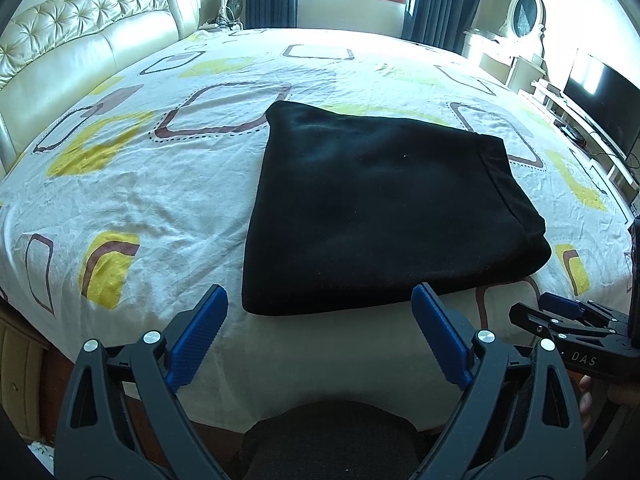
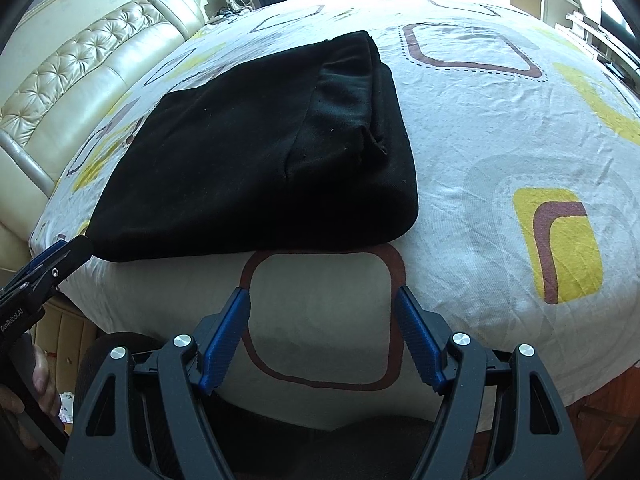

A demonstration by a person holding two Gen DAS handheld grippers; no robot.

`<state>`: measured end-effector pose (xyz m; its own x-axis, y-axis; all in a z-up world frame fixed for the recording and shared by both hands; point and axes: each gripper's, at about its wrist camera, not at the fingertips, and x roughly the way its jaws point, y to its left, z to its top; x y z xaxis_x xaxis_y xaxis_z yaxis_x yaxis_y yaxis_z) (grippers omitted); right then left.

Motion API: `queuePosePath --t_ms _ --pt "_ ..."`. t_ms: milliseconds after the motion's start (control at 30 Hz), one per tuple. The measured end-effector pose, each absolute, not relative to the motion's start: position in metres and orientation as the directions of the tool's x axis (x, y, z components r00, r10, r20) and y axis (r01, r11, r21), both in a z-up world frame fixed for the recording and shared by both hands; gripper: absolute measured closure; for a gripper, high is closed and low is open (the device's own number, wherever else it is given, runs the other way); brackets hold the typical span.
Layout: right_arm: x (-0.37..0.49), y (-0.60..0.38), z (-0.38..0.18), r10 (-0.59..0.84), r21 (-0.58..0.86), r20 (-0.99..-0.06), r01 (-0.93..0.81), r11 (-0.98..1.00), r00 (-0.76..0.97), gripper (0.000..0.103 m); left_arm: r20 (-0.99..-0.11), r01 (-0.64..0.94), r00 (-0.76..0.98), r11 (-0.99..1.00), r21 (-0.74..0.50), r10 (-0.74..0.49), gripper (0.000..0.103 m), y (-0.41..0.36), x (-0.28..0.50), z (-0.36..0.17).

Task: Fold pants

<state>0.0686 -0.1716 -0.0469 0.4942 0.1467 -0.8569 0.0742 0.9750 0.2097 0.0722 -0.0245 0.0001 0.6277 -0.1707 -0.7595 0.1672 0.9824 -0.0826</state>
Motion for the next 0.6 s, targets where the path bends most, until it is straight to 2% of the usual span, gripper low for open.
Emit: queuePosePath --t_ms 300,367,433,533,600 --pt "0.07 -0.17 -0.048 0.147 0.209 -0.859 0.073 0.975 0.49 0.03 -0.754 0.157 0.639 0.985 -0.068 -0.154 0.007 -0.025 0.072 0.002" --pt "0.07 -0.169 -0.048 0.149 0.209 -0.86 0.071 0.975 0.489 0.03 -0.747 0.151 0.647 0.986 -0.069 -0.151 0.002 -0.025 0.072 0.004" --pt "0.07 -0.169 -0.048 0.15 0.21 -0.86 0.071 0.975 0.488 0.03 -0.742 0.094 0.662 0.994 -0.061 -0.108 0.002 -0.022 0.072 0.007" --pt "0.07 -0.168 -0.049 0.154 0.215 -0.859 0.071 0.974 0.487 0.03 -0.765 -0.011 0.643 0.999 0.039 0.037 0.002 -0.019 0.075 0.008" --pt "0.07 -0.169 -0.049 0.157 0.218 -0.859 0.072 0.973 0.487 0.03 -0.754 0.039 0.657 0.999 0.028 -0.005 0.002 -0.019 0.073 0.012"
